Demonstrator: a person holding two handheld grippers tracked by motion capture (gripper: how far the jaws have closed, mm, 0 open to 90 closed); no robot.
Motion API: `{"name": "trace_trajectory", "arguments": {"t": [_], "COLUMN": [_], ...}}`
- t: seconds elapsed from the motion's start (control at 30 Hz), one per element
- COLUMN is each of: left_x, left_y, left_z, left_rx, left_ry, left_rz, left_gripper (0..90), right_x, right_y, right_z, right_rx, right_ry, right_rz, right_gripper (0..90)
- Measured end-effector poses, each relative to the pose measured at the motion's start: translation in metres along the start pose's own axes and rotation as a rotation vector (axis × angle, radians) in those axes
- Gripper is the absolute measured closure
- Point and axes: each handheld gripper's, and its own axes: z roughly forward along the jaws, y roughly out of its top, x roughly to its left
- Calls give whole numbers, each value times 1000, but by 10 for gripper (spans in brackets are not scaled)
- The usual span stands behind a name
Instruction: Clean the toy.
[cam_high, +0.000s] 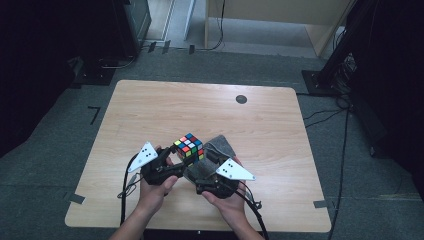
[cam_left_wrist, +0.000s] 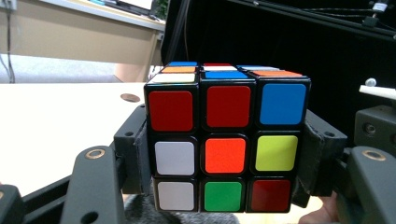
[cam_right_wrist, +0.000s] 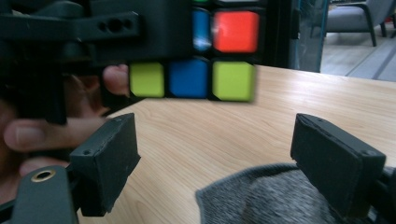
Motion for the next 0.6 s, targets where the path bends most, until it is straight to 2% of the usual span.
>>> {"name": "trace_trajectory", "arguments": {"t": [0.17,0.37,0.6], "left_x": [-4,-5,-9], "left_y": [-2,-4,-6], "left_z": [3,6,8], "left_rx": [4,7,21], "left_ry": [-12,-22,-37], "left_rz": [-6,-28,-25], "left_gripper": [343,342,342], "right_x": [1,5,6], "right_y": [0,1,0], "right_z": [1,0,1], "right_rx": [-26,-51,-68], "right_ry": [-45,-46,-60], "right_rz": [-4,-16,-22], "right_gripper": [176,225,282]}}
